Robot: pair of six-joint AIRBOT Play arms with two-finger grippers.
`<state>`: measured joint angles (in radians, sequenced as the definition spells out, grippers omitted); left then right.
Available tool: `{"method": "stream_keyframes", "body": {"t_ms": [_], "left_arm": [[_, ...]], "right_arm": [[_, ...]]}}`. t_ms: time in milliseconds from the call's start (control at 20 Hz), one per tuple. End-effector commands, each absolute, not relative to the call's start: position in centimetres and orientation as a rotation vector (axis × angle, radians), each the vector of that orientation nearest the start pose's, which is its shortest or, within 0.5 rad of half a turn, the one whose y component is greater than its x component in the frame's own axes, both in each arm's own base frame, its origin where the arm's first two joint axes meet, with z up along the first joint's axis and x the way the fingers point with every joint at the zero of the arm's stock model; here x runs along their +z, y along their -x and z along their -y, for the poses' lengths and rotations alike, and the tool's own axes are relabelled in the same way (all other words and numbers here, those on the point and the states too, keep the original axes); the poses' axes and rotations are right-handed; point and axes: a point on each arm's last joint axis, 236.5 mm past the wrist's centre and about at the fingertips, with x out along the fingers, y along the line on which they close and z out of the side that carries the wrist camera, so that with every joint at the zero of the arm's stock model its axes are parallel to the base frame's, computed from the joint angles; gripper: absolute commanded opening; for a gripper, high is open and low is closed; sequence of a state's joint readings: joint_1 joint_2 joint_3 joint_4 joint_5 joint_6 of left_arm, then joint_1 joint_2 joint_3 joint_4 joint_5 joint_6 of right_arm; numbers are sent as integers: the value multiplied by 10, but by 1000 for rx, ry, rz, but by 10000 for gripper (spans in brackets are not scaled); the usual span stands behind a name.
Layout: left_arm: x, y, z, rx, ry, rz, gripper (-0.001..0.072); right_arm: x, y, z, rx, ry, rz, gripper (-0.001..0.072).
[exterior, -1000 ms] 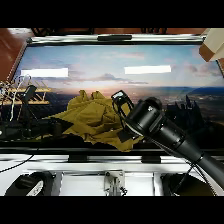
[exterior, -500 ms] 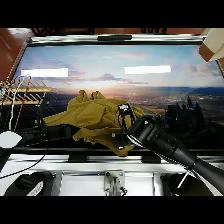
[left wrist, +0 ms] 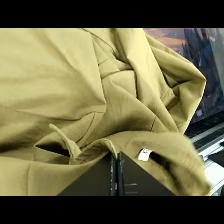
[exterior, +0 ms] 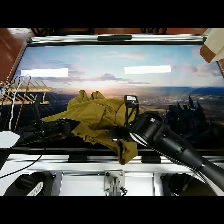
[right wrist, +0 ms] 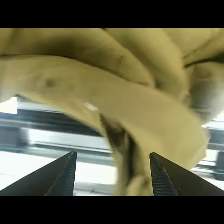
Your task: Fold the shirts.
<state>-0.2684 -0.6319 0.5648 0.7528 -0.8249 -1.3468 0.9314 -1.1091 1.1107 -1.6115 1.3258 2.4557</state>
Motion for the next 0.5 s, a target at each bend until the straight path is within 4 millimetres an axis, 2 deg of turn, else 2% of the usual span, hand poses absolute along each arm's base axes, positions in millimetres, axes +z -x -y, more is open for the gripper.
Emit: {"method": "stream_keyframes", "body": {"t_ms": [0,100,200,350,450], "left_arm": [[83,-255,202,-649,470,-867,49],[82,-254,203,-651,469,-872,49],[82,-255,202,-651,468,-870,50],[82,-255,202,-666,432,-854,49],[82,-255,202,-674,413,-846,49]], "right_arm": [[12,-190,-251,108,2,-1498,551],[12,-180,-247,120,40,-1538,551],[26,-179,-235,105,40,-1513,551],[51,-168,-202,14,25,-1495,551],[53,-155,-202,9,8,-1482,551]]}}
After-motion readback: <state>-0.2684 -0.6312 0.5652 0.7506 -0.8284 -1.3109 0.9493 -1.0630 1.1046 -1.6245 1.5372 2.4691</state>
